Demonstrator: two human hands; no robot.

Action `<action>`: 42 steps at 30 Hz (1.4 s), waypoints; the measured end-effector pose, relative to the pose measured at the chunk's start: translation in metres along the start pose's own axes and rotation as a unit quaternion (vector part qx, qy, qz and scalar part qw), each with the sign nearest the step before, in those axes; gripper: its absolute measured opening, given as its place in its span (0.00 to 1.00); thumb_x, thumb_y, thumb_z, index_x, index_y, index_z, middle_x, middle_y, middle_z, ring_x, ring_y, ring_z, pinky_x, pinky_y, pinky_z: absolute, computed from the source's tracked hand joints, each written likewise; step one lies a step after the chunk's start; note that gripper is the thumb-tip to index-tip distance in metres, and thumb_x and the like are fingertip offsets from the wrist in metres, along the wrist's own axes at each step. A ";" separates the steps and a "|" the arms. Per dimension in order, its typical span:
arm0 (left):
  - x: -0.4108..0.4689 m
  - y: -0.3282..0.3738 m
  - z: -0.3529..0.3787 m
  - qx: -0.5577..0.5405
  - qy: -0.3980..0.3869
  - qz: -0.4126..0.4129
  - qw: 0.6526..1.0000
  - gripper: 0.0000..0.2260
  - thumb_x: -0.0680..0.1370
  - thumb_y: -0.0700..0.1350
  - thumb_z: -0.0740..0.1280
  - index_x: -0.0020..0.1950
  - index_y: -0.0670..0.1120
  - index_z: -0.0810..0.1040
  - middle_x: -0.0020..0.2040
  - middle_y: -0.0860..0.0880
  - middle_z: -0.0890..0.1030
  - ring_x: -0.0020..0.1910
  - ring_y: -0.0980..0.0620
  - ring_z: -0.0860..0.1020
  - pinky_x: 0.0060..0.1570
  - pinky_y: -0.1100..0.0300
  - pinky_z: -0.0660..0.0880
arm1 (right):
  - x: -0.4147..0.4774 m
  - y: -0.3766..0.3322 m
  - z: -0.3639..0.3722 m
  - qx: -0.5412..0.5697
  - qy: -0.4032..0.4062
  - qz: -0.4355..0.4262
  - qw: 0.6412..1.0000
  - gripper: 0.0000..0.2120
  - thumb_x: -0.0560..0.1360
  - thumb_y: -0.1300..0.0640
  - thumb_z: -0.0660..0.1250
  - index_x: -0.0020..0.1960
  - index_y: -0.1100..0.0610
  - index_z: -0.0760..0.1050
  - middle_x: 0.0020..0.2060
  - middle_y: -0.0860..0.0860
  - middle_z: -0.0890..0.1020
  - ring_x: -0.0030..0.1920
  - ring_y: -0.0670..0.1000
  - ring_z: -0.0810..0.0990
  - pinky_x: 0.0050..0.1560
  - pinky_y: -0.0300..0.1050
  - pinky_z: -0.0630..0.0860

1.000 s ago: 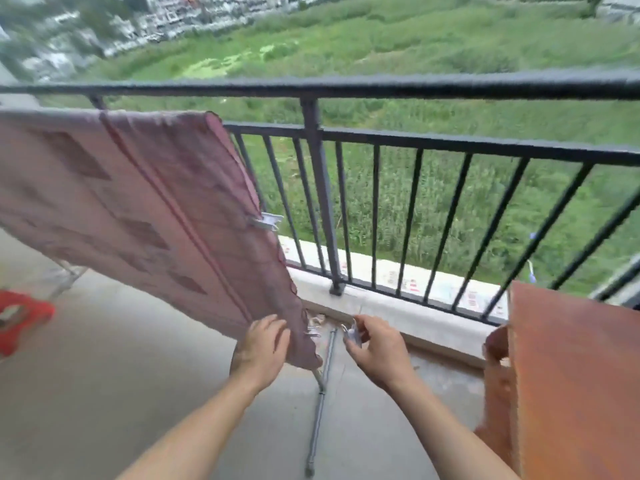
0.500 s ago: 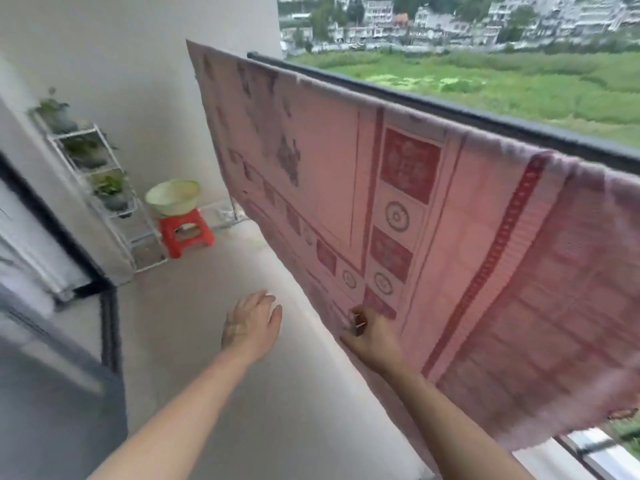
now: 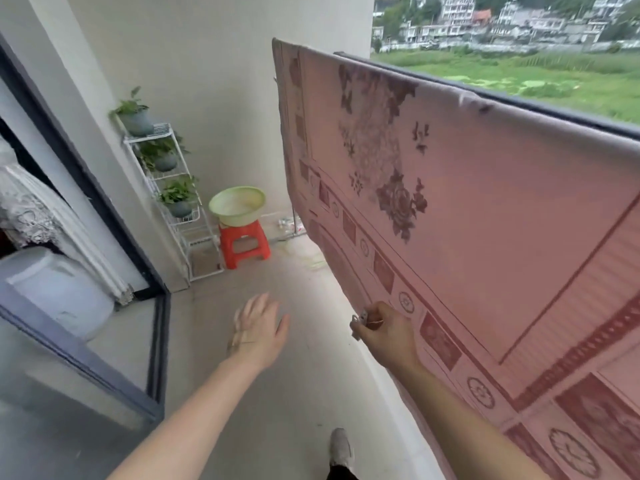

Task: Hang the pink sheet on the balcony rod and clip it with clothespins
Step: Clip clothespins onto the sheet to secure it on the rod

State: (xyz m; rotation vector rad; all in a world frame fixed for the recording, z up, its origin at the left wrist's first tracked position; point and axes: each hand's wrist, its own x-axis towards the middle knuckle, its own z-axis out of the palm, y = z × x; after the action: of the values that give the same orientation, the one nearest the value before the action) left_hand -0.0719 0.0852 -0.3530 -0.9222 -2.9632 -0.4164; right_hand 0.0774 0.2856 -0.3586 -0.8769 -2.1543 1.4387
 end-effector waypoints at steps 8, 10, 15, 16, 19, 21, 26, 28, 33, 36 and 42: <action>0.233 -0.061 -0.018 0.071 -0.022 -0.053 0.996 0.27 0.82 0.61 0.49 0.80 0.52 0.56 0.81 0.46 0.50 0.79 0.46 0.50 0.76 0.45 0.48 | 0.237 -0.047 0.087 0.061 -0.033 0.013 0.997 0.06 0.68 0.59 0.76 0.40 0.51 0.79 0.33 0.46 0.85 0.34 0.42 0.84 0.32 0.33 0.75; 0.277 -0.079 -0.023 0.064 -0.020 -0.068 0.995 0.27 0.82 0.61 0.48 0.79 0.52 0.58 0.81 0.47 0.51 0.79 0.46 0.51 0.76 0.44 0.49 | 0.288 -0.069 0.109 0.064 -0.048 0.016 0.997 0.07 0.68 0.59 0.77 0.40 0.51 0.80 0.34 0.45 0.84 0.33 0.41 0.84 0.31 0.34 0.75; 0.373 -0.127 -0.022 0.038 -0.012 -0.094 0.995 0.27 0.82 0.62 0.48 0.78 0.51 0.60 0.81 0.46 0.52 0.79 0.46 0.53 0.75 0.43 0.50 | 0.393 -0.106 0.175 0.042 -0.092 0.032 0.994 0.08 0.66 0.55 0.73 0.43 0.54 0.76 0.33 0.47 0.85 0.35 0.46 0.85 0.40 0.51 0.81; 0.394 -0.138 -0.021 0.035 -0.013 -0.099 0.994 0.27 0.82 0.61 0.48 0.78 0.51 0.60 0.81 0.46 0.53 0.79 0.46 0.53 0.75 0.43 0.50 | 0.415 -0.111 0.190 0.048 -0.092 0.040 0.994 0.10 0.64 0.55 0.73 0.43 0.55 0.76 0.33 0.47 0.85 0.35 0.47 0.85 0.41 0.53 0.82; 0.466 -0.178 -0.013 0.033 -0.013 -0.101 0.994 0.27 0.82 0.61 0.49 0.77 0.51 0.61 0.80 0.45 0.54 0.78 0.45 0.54 0.75 0.43 0.52 | 0.481 -0.123 0.237 0.073 -0.089 0.061 0.992 0.14 0.60 0.58 0.74 0.45 0.57 0.77 0.37 0.50 0.86 0.36 0.48 0.86 0.42 0.54 0.82; 0.523 -0.203 -0.010 0.022 -0.005 -0.097 0.995 0.26 0.82 0.61 0.51 0.77 0.50 0.62 0.80 0.45 0.55 0.78 0.45 0.55 0.75 0.43 0.53 | 0.529 -0.130 0.268 0.071 -0.095 0.065 0.991 0.15 0.61 0.59 0.76 0.46 0.58 0.78 0.38 0.51 0.86 0.34 0.47 0.85 0.42 0.52 0.83; 0.661 -0.254 -0.010 0.010 -0.019 -0.068 0.997 0.25 0.82 0.59 0.52 0.76 0.50 0.62 0.80 0.45 0.54 0.78 0.45 0.55 0.75 0.43 0.51 | 0.646 -0.155 0.328 0.032 -0.075 0.066 0.994 0.14 0.64 0.56 0.81 0.43 0.59 0.80 0.35 0.51 0.86 0.34 0.50 0.85 0.38 0.45 0.82; 0.715 -0.270 -0.016 0.022 -0.026 -0.052 0.998 0.25 0.82 0.59 0.51 0.77 0.50 0.62 0.81 0.45 0.53 0.78 0.45 0.54 0.75 0.44 0.51 | 0.691 -0.167 0.345 0.022 -0.052 0.062 0.996 0.12 0.65 0.56 0.81 0.42 0.57 0.80 0.35 0.52 0.85 0.36 0.53 0.86 0.39 0.48 0.82; 0.832 -0.293 -0.016 0.030 -0.044 -0.015 0.998 0.24 0.82 0.58 0.54 0.75 0.49 0.64 0.80 0.44 0.53 0.78 0.44 0.54 0.74 0.45 0.52 | 0.788 -0.185 0.373 0.011 -0.017 0.045 0.999 0.11 0.67 0.57 0.81 0.43 0.57 0.80 0.36 0.50 0.85 0.35 0.50 0.85 0.34 0.42 0.82; 0.899 -0.299 0.002 0.028 -0.058 -0.007 0.998 0.25 0.82 0.59 0.53 0.76 0.49 0.62 0.80 0.44 0.54 0.78 0.45 0.54 0.74 0.46 0.52 | 0.851 -0.181 0.386 0.005 -0.004 0.038 0.999 0.11 0.68 0.57 0.81 0.44 0.58 0.80 0.36 0.49 0.84 0.36 0.52 0.85 0.36 0.45 0.83; 1.015 -0.301 0.038 -0.001 -0.107 -0.046 0.993 0.26 0.82 0.58 0.54 0.77 0.50 0.60 0.81 0.47 0.53 0.79 0.47 0.53 0.75 0.46 0.51 | 0.987 -0.169 0.422 0.004 -0.016 0.047 0.999 0.10 0.66 0.56 0.82 0.40 0.55 0.81 0.36 0.49 0.85 0.37 0.50 0.85 0.43 0.56 0.84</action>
State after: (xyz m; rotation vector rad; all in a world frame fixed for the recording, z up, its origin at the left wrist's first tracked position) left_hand -1.0762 0.4210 -0.3755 -0.8864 -3.2098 -0.3428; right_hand -0.9498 0.6411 -0.3780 -0.9721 -2.1551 1.5143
